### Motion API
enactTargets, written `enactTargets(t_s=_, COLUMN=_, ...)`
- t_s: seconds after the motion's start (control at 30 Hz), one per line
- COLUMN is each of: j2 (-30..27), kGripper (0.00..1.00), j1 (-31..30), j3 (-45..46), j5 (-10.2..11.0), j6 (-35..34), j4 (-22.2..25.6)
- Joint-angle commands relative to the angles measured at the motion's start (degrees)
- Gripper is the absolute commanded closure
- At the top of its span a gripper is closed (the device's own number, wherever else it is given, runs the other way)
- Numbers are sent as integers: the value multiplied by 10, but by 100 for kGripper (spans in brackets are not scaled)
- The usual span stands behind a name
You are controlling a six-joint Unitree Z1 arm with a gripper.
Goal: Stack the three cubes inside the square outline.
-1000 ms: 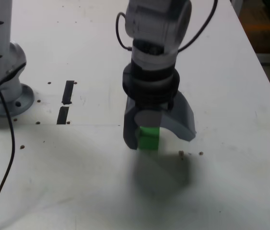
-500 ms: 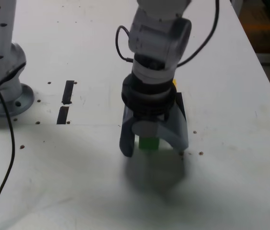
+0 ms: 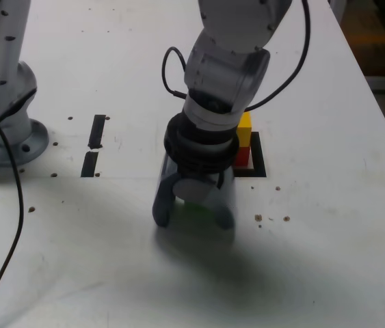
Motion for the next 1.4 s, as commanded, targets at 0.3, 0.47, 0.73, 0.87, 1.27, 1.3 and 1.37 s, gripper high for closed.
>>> enactTargets(t_s=0.3, j2=1, kGripper=65, j1=1, j3=-2, j5=17, j6=-8, j4=2)
enactTargets(t_s=0.47, j2=-14, kGripper=75, j1=-3, j3=-2, j5=27, j6=-37, j4=30)
enactTargets(t_s=0.73, j2=-83, kGripper=76, j1=-17, j3=23, j5=39, j6=-111, j4=102)
enactTargets(t_s=0.87, j2=-109, kGripper=76, j1=-17, j3=29, j5=38, j6=-124, j4=124)
enactTargets(t_s=1.27, j2=-116, kGripper=75, j1=8, j3=-103, j5=95, j6=-90, j4=249)
enactTargets(t_s=1.3, j2=-114, kGripper=75, j1=14, j3=-114, j5=98, j6=-80, j4=260)
enactTargets(t_s=1.37, j2=-110, kGripper=75, j1=27, j3=-136, j5=104, j6=-59, j4=278)
